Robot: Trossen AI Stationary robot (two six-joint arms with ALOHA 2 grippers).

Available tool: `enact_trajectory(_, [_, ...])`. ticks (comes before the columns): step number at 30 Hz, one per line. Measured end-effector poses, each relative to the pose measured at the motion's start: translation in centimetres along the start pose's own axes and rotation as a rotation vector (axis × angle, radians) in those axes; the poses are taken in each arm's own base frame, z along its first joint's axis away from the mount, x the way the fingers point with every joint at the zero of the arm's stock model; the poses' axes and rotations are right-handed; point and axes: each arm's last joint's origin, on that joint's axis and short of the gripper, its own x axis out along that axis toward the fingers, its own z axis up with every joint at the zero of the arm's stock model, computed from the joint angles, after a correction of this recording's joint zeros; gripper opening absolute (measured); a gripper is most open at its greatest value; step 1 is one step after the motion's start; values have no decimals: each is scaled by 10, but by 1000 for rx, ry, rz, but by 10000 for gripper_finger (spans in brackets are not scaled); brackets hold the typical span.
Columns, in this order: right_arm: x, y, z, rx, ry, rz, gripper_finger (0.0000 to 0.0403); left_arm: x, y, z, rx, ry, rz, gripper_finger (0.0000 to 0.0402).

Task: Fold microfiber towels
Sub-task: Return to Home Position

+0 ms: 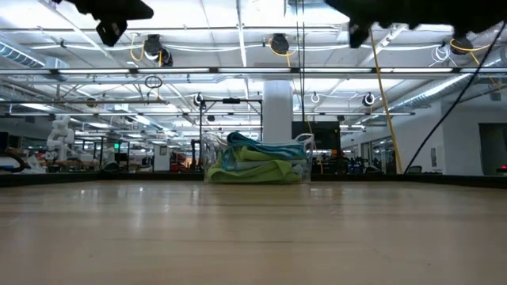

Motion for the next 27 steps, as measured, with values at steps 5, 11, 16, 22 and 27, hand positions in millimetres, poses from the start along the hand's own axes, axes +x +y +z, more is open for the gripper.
enact_trajectory(5, [-40, 0, -25, -12, -61, 6, 0, 13, 5, -23, -1, -28, 6, 2])
enact_trajectory(11, [-72, -1, -52, -8, -104, 8, 0, 25, 12, -54, -11, -79, -4, 2])
enact_trajectory(16, [-88, -1, -64, -32, -148, 9, 0, 26, 19, -75, -41, -115, -14, 2])
enact_trajectory(22, [-100, 0, -60, -62, -237, 7, 0, 17, 25, -83, -25, -177, -8, 2])
enact_trajectory(27, [-105, 1, -63, -97, -198, 40, 0, 8, 31, -92, 14, -220, 4, 1])
